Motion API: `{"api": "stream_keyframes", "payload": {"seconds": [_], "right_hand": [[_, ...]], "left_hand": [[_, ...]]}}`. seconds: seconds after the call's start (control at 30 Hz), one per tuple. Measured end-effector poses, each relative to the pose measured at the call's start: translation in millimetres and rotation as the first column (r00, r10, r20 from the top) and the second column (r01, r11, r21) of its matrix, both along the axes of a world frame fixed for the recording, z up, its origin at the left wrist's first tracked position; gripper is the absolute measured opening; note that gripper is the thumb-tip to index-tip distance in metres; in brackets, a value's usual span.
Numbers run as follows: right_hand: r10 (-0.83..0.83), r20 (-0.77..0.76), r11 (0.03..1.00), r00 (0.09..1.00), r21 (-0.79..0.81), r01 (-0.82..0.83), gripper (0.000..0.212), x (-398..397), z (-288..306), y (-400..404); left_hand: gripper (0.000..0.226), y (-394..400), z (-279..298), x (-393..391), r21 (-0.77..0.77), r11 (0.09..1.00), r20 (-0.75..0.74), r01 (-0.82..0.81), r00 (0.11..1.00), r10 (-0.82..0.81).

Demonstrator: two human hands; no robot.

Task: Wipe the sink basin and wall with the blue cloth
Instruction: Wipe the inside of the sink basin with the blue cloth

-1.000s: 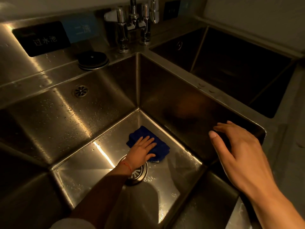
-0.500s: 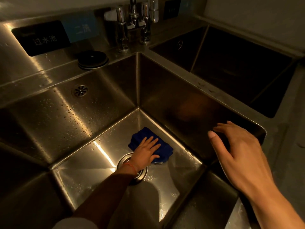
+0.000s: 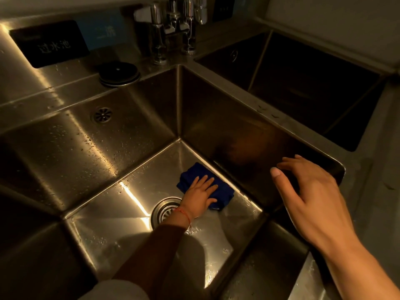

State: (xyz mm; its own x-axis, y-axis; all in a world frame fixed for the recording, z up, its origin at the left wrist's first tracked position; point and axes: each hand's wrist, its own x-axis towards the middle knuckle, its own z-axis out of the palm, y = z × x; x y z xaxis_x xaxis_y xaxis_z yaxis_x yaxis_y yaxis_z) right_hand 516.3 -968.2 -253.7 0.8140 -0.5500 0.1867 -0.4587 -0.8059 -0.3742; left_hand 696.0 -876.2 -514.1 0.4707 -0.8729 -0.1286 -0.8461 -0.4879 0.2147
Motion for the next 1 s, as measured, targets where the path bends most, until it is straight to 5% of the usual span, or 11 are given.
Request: {"api": "stream_keyframes", "payload": {"seconds": [0.37,0.5,0.7,1.0], "right_hand": [[0.009,-0.004,1.0,1.0,-0.008,-0.009,0.055,-1.6,2.0,1.2],[0.01,0.002,1.0,1.0,-0.019,-0.01,0.057,-1.4,1.3,1.2],[0.012,-0.009,0.999,1.0,-0.045,-0.013,0.058,-1.8,1.1,1.8],[0.023,-0.025,0.997,0.999,-0.075,-0.025,0.055,-1.9,-1.2,-0.9]], "left_hand": [[0.056,47.7,-1.3,-23.4,0.002,0.998,0.02,0.058,0.998,-0.058],[0.052,52.5,0.6,-29.6,-0.097,0.985,0.13,0.14,0.983,-0.127],[0.056,38.6,-1.4,-20.4,0.086,0.992,0.078,0.094,0.992,-0.101],[0.056,13.1,10.0,-17.7,0.121,0.992,0.035,0.036,0.999,-0.041]]}}
